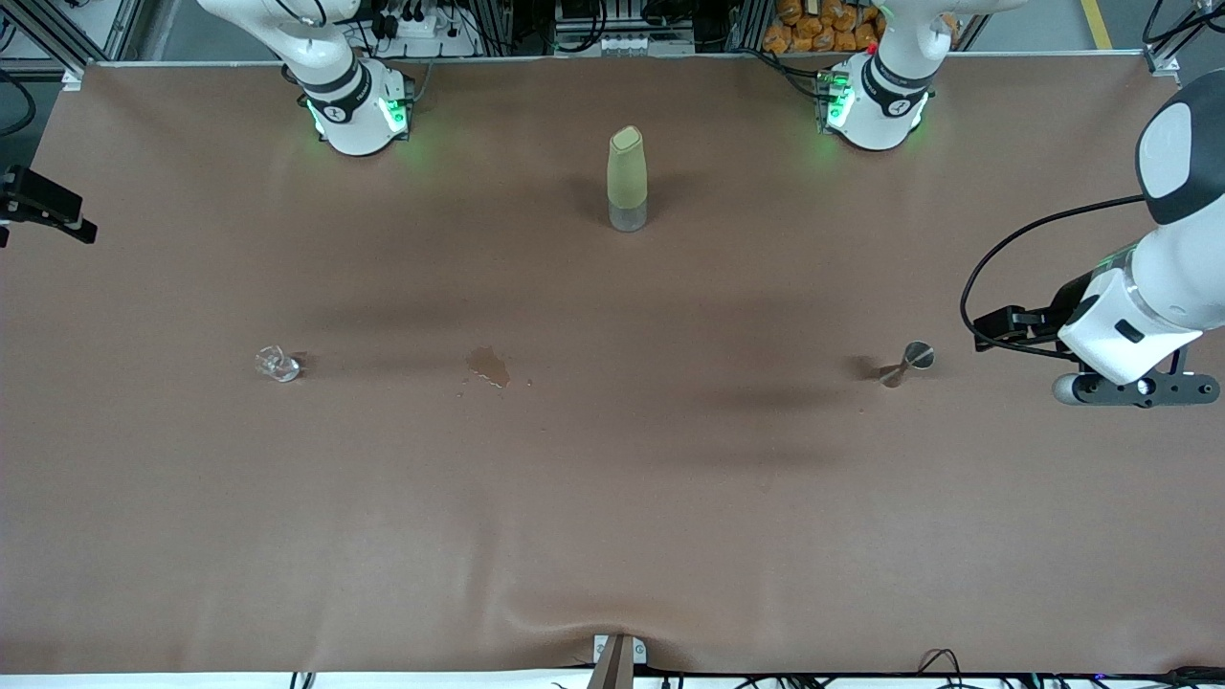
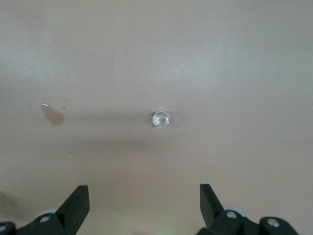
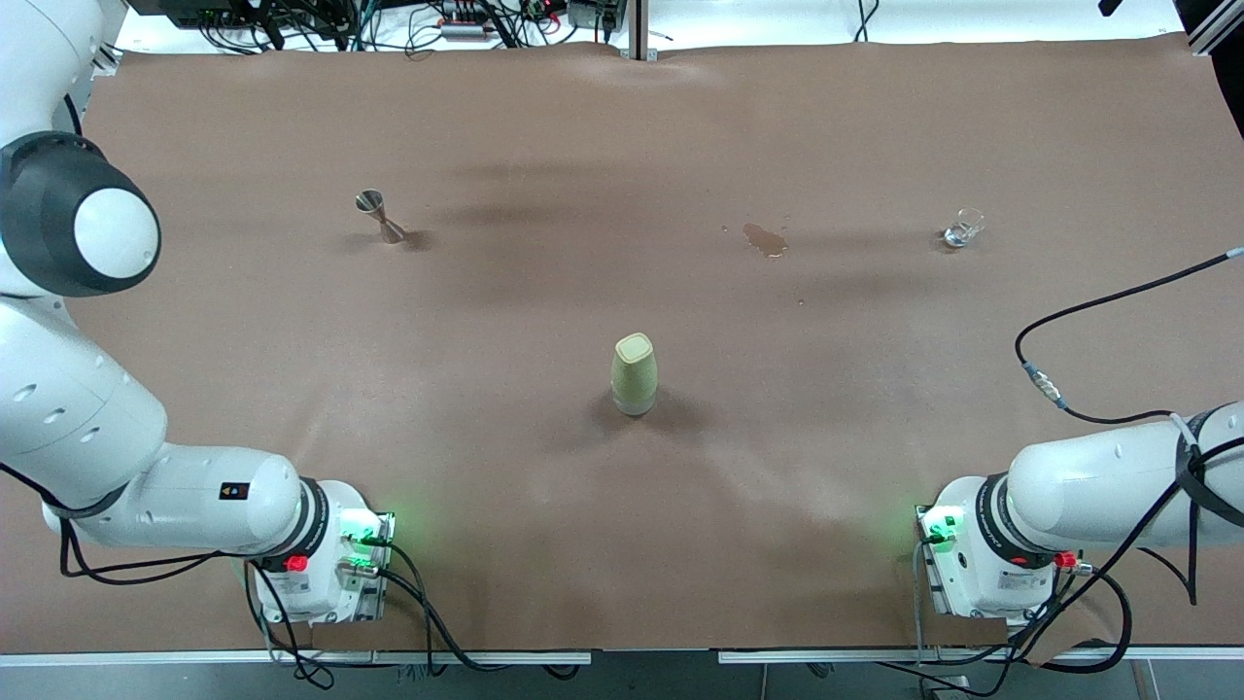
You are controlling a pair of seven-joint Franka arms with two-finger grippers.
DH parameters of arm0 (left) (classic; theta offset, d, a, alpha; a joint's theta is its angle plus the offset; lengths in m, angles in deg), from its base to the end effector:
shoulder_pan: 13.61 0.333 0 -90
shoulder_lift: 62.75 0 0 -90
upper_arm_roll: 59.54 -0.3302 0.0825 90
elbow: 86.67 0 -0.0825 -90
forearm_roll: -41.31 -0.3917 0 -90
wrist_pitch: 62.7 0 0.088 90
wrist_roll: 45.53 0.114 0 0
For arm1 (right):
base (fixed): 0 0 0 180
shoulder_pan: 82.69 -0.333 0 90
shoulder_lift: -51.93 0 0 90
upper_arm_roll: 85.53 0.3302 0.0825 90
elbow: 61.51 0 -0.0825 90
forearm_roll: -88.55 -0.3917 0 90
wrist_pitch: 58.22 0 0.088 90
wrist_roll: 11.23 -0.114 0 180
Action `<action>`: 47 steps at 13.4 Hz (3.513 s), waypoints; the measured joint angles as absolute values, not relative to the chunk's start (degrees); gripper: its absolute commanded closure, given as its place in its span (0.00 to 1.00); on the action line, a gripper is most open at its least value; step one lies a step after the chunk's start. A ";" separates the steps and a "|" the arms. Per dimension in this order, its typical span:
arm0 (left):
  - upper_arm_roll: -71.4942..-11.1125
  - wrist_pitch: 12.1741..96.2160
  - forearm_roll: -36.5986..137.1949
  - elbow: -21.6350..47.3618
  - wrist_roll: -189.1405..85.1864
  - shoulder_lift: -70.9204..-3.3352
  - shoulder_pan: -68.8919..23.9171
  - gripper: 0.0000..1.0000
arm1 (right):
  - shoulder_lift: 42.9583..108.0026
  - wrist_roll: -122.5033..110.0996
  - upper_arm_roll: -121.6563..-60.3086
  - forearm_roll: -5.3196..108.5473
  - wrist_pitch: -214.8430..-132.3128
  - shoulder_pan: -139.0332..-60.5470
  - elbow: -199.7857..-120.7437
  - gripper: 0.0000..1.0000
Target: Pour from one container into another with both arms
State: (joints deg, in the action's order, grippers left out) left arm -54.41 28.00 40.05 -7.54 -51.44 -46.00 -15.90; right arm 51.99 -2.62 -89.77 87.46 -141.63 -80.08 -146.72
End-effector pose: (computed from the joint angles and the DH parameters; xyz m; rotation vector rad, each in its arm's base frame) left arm 0.6452 -0.0735 0.5465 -3.1318 0.0391 0.1397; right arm 0.5470 -0.0633 0.6609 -3.1178 -0.0508 0.0462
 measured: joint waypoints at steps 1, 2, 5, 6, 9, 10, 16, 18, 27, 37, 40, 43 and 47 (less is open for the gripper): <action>-54.41 28.00 40.05 -7.47 -51.45 -46.00 -15.91 0.00 | 51.95 -2.62 -89.73 87.46 -141.63 -80.09 -146.72 0.00; -54.41 28.00 40.05 -7.44 -51.45 -46.00 -15.91 0.00 | 51.86 -2.62 -89.64 87.46 -141.63 -80.12 -146.72 0.00; -54.42 28.00 40.05 -7.43 -51.45 -46.00 -15.91 0.00 | 51.67 -2.61 -89.51 87.46 -141.63 -80.12 -146.71 0.00; -54.42 28.00 40.05 -7.42 -51.45 -46.00 -15.91 0.00 | 51.67 -2.55 -89.58 87.46 -141.63 -80.11 -146.72 0.00; -54.42 28.00 40.05 -7.42 -51.45 -46.00 -15.91 0.00 | 51.67 -2.12 -89.64 87.46 -141.62 -80.11 -146.72 0.00; -54.42 28.00 40.05 -7.41 -51.45 -46.00 -15.91 0.00 | 51.67 -1.62 -89.64 87.46 -141.62 -80.11 -146.71 0.00; -54.42 28.00 40.05 -7.40 -51.45 -46.00 -15.91 0.00 | 52.25 -0.49 -89.62 85.98 -142.37 -80.11 -146.82 0.00; -54.42 28.00 40.05 -7.39 -51.45 -46.00 -15.91 0.00 | 52.98 0.87 -89.61 85.15 -143.49 -80.11 -147.01 0.00; -54.39 27.32 40.05 -7.40 -51.44 -46.01 -15.94 0.00 | 54.02 25.67 -89.87 77.87 -146.34 -74.52 -149.95 0.00; -54.02 27.13 40.05 -7.28 -51.38 -45.97 -16.61 0.00 | 57.51 66.11 -90.38 63.03 -150.76 -58.07 -158.74 0.00; -53.96 27.13 40.05 -7.25 -51.37 -45.97 -16.58 0.00 | 60.24 73.19 -90.37 61.35 -151.20 -55.94 -158.88 0.00; -53.96 27.12 40.05 -7.19 -51.27 -45.96 -16.58 0.00 | 64.29 82.08 -90.37 54.83 -149.58 -52.81 -159.58 0.00; -53.97 27.12 40.06 -7.12 -47.47 -45.92 -16.39 0.00 | 72.97 94.42 -90.38 48.63 -146.17 -49.47 -160.22 0.00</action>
